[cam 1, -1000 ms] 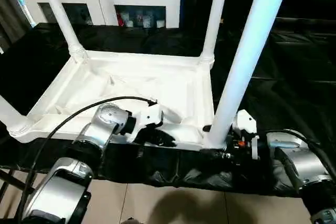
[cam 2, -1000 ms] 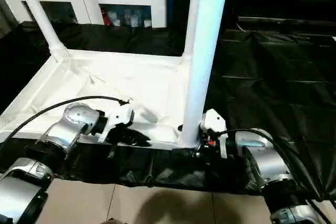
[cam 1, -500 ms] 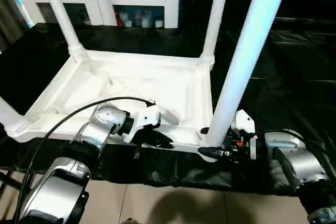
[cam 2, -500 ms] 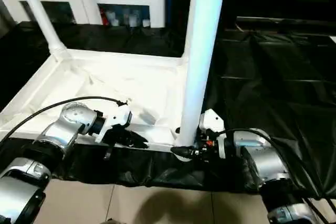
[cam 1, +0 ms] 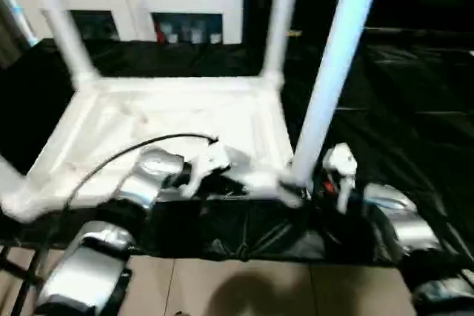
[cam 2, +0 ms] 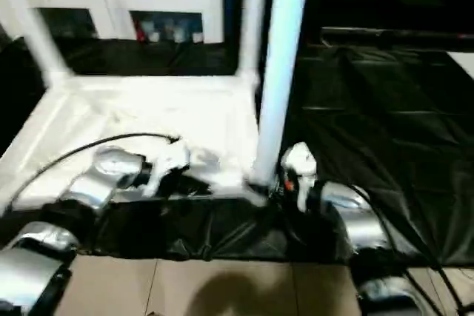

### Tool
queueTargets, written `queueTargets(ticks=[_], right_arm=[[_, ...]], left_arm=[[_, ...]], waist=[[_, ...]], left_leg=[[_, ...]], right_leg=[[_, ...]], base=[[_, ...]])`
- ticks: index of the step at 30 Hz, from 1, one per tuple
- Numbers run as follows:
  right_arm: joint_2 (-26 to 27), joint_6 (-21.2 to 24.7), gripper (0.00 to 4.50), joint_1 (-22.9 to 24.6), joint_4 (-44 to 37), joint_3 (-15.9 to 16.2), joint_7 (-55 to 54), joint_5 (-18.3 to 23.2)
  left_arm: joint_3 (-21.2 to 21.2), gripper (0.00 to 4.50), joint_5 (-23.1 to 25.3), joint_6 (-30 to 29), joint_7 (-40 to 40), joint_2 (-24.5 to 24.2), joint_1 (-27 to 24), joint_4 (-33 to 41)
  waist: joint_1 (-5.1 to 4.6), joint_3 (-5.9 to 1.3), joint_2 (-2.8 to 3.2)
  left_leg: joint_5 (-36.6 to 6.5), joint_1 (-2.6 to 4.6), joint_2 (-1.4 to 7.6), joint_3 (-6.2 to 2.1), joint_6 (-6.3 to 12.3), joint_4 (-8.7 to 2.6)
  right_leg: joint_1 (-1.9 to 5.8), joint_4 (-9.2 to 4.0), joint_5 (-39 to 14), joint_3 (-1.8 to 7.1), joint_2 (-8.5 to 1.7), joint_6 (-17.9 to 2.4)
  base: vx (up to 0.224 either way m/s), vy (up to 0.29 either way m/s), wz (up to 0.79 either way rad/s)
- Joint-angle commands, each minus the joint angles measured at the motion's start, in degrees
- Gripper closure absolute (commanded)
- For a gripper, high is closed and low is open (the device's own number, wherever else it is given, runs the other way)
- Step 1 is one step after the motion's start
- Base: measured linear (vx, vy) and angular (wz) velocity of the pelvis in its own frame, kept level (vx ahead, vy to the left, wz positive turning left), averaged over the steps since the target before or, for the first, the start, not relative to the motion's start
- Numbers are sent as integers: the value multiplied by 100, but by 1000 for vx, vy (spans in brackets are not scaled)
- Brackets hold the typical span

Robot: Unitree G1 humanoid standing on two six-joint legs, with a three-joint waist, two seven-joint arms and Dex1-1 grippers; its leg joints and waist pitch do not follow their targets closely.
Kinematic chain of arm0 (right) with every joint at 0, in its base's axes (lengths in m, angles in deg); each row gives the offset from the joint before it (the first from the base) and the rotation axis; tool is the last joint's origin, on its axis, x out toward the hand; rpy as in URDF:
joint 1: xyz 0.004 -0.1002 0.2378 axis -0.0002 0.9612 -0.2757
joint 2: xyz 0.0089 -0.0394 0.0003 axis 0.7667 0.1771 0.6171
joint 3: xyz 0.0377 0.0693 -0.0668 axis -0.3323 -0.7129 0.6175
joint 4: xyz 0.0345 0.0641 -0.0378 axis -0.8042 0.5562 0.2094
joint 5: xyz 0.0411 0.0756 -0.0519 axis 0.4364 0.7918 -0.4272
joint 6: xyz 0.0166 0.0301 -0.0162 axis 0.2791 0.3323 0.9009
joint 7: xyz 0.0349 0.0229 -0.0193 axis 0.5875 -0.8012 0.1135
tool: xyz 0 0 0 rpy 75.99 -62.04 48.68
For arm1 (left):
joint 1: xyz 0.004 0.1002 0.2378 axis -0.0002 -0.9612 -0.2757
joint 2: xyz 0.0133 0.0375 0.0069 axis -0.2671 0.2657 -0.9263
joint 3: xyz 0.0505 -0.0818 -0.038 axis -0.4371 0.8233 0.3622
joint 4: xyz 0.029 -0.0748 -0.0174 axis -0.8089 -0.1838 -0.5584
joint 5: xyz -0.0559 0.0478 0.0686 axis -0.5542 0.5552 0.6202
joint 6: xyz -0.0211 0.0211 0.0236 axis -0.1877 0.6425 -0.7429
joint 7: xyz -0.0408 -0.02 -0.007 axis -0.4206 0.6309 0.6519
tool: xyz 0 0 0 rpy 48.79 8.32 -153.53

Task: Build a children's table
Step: Rotate leg to tighten

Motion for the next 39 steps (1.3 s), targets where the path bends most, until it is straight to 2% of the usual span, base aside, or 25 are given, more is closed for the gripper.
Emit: queueTargets(ticks=[1,4,5,6,7,11,12,14,18,19,20,23,24,26,27,30,32,34,35,36,38,39], right_arm=[[368,394,182,-6,236,85,-1001,-360],[813,417,182,-180,373,-29,-1929,-469],[820,415,182,-185,375,-31,-1946,-470],[1039,324,182,-351,490,-117,-2488,-500],[1039,324,112,-352,490,-117,-2490,-500],[1272,213,100,-481,358,-271,-3035,-527],[1280,209,71,-460,242,-258,-3045,-577],[1216,192,63,-420,101,-199,-2905,-633],[832,157,20,-271,-260,-37,-2002,-530],[722,198,20,-238,-333,3,-1773,-495],[623,222,20,-204,-399,32,-1545,-444],[303,342,20,-87,-675,138,-778,-241],[224,375,20,-52,-761,163,-582,-186],[-124,555,20,108,-1154,262,374,84],[-253,613,20,162,-1280,312,728,166],[-458,687,20,238,-1428,420,1231,257],[-711,813,55,313,-1599,562,1785,345],[-875,929,66,356,-1719,668,2106,394],[-923,968,79,368,-1757,701,2189,405],[-1009,1044,79,389,-1821,771,2353,413],[-1118,1155,102,416,-1912,866,2585,419],[-1168,1209,108,421,-1949,928,2729,408]], left_arm=[[-57,450,-130,-185,295,551,14,139],[-109,450,-12,-351,915,907,61,95],[-110,450,-10,-353,926,913,61,94],[-137,450,51,-419,1257,1103,69,79],[-137,450,51,-419,1258,1103,69,79],[-139,450,78,-482,1434,1243,-7,202],[-120,450,78,-482,1426,1209,-24,241],[-93,450,68,-394,1354,1127,-32,263],[-40,450,-14,-93,963,817,-40,303],[-27,450,-21,-75,889,739,-33,295],[-25,450,-29,-13,805,669,-34,294],[0,450,-101,59,484,463,-44,323],[-2,450,-120,89,382,411,-56,346],[-51,450,-206,236,-175,168,-118,448],[-69,450,-226,298,-366,85,-134,461],[-73,450,-270,323,-604,-26,-148,474],[-78,450,-310,367,-846,-156,-139,452],[-91,450,-325,409,-1006,-244,-123,421],[-97,450,-324,424,-1053,-271,-117,411],[-99,450,-336,451,-1156,-329,-104,384],[-101,450,-356,489,-1315,-416,-88,352],[-111,450,-373,498,-1458,-485,-87,354]], waist=[[-22,-255,-37],[-40,-266,-30],[-47,-269,-22],[-63,-274,15],[-74,-276,2],[-62,-298,15],[-51,-305,23],[-37,-319,25],[-9,-333,-4],[-4,-326,5],[-6,-314,-20],[36,-319,2],[52,-334,-10],[70,-344,2],[85,-366,-2],[103,-384,-4],[127,-374,1],[162,-369,-5],[184,-366,-4],[207,-362,-59],[218,-348,-39],[223,-349,-50]], left_leg=[[-1480,48,279,-173,182,-439],[-1407,31,251,-168,241,-421],[-1386,37,260,-164,236,-420],[-1394,46,258,-164,213,-421],[-1377,23,256,-170,210,-424],[-1244,15,253,-159,349,-415],[-1161,1,252,-153,391,-409],[-1051,-14,252,-151,449,-400],[-831,-60,239,-140,654,-369],[-841,-58,243,-137,667,-371],[-906,-64,231,-132,699,-368],[-862,-58,255,-132,735,-370],[-774,-66,268,-133,752,-361],[-693,-76,294,-135,817,-352],[-602,-94,300,-139,914,-327],[-439,-112,286,-125,1024,-290],[-405,-117,298,-125,1046,-286],[-484,-104,299,-120,1022,-286],[-513,-96,301,-119,987,-292],[-503,-100,302,-119,960,-292],[-573,-87,308,-118,870,-305],[-595,-83,308,-119,827,-310]], right_leg=[[184,-542,-2159,322,-485,-1010],[189,-555,-2166,320,-483,-955],[176,-550,-2139,326,-483,-960],[164,-554,-2079,324,-477,-988],[181,-543,-2038,319,-474,-991],[184,-521,-1742,325,-466,-1012],[194,-503,-1594,327,-465,-1030],[210,-473,-1373,327,-464,-1062],[245,-434,-1054,317,-466,-1097],[239,-442,-1084,316,-469,-1102],[242,-463,-1201,309,-465,-1072],[238,-455,-1248,307,-455,-1041],[240,-418,-1100,308,-452,-1057],[241,-383,-844,302,-443,-1116],[255,-340,-569,305,-454,-1163],[235,-298,-222,297,-455,-1277],[218,-294,-234,293,-451,-1294],[215,-310,-373,296,-455,-1274],[208,-320,-472,296,-451,-1247],[210,-313,-557,301,-465,-1229],[197,-338,-759,306,-464,-1173],[203,-338,-785,308,-464,-1162]], base=[[0,0,0],[0,0,0],[0,0,0],[0,0,0],[0,0,0],[0,0,0],[0,0,0],[0,0,0],[0,0,0],[0,0,0],[0,0,0],[0,0,0],[0,0,0],[0,0,0],[0,0,0],[0,0,0],[0,0,0],[0,0,0],[0,0,0],[0,0,0],[0,0,0],[0,0,0]])
